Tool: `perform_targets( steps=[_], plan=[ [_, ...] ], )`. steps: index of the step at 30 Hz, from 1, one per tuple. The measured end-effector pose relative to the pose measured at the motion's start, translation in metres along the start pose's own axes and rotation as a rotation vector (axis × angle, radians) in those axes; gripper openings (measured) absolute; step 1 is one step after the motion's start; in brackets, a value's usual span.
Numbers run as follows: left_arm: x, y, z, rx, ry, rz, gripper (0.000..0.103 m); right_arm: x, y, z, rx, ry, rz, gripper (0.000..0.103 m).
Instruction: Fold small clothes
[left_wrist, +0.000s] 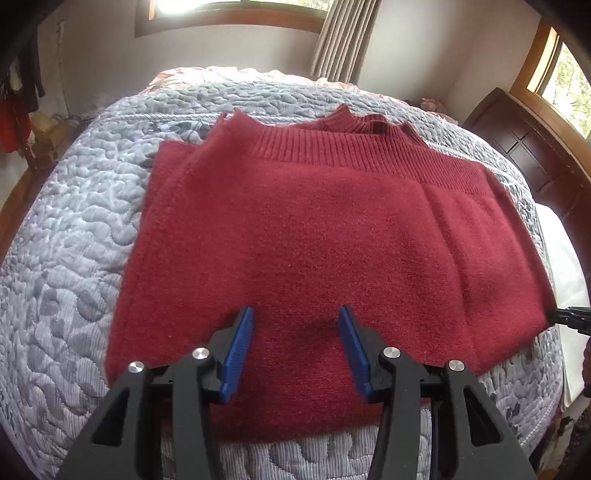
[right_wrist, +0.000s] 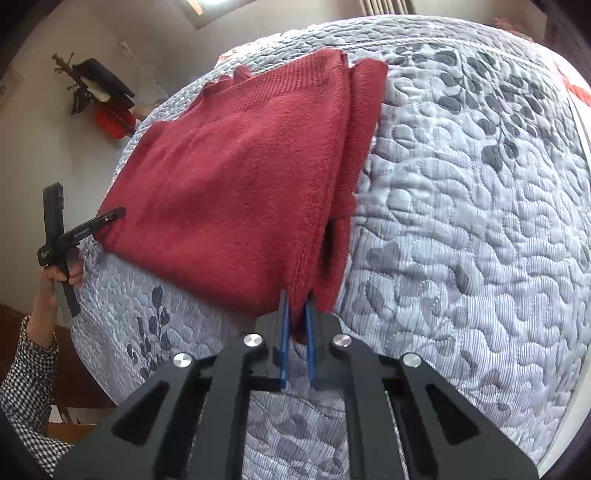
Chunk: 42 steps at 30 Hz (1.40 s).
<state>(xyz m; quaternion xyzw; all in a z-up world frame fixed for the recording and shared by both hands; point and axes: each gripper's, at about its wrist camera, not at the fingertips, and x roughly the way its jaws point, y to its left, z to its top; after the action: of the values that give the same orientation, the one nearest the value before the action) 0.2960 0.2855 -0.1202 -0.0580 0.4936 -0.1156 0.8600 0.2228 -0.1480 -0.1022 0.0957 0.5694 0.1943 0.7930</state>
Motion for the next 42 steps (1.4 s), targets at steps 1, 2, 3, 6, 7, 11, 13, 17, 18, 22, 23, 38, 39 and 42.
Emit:
perform_targets(
  steps=[1,2,3,6,7,11,13,17,18,22,23,38,39,42],
  plan=[
    [0.002,0.001,-0.001,0.000,0.003,0.000,0.049,0.005,-0.004,-0.002,0.007,0.018,-0.003,0.006],
    [0.005,0.001,-0.001,0.003,0.003,0.003,0.049,0.012,-0.009,-0.005,0.018,0.036,-0.004,0.005],
    [0.008,0.002,-0.002,0.010,0.004,0.006,0.049,0.018,-0.013,-0.008,0.030,0.050,0.000,0.005],
    [0.012,0.000,-0.005,0.031,-0.004,0.020,0.049,0.029,-0.018,-0.011,0.037,0.057,0.007,0.006],
    [0.012,-0.001,-0.006,0.036,-0.008,0.026,0.049,0.028,-0.018,-0.010,0.038,0.058,0.011,0.006],
    [0.004,-0.006,-0.001,0.027,-0.008,0.028,0.049,0.014,-0.013,-0.002,0.035,0.052,0.030,0.016],
    [-0.007,-0.009,0.007,0.000,-0.032,-0.013,0.049,-0.001,-0.010,0.009,0.020,0.002,-0.004,0.024],
    [-0.020,-0.026,0.028,-0.024,-0.082,-0.083,0.051,-0.017,-0.009,0.048,0.033,-0.075,0.001,0.025],
    [-0.018,-0.034,0.034,-0.015,-0.087,-0.087,0.051,-0.016,-0.008,0.059,0.027,-0.080,-0.010,0.025],
    [-0.004,-0.060,0.051,0.012,-0.076,-0.110,0.053,0.004,-0.012,0.098,0.055,-0.064,-0.032,0.032],
    [0.002,-0.066,0.054,0.018,-0.066,-0.116,0.054,0.010,-0.013,0.105,0.059,-0.054,-0.042,0.032],
    [0.060,-0.072,0.053,0.030,0.021,-0.084,0.055,0.044,-0.043,0.108,0.133,-0.014,-0.045,0.006],
    [0.059,-0.072,0.053,0.032,0.020,-0.084,0.055,0.047,-0.044,0.108,0.136,-0.014,-0.044,0.006],
    [0.060,-0.073,0.050,0.045,0.016,-0.076,0.055,0.047,-0.043,0.107,0.142,-0.028,-0.034,0.010]
  ],
)
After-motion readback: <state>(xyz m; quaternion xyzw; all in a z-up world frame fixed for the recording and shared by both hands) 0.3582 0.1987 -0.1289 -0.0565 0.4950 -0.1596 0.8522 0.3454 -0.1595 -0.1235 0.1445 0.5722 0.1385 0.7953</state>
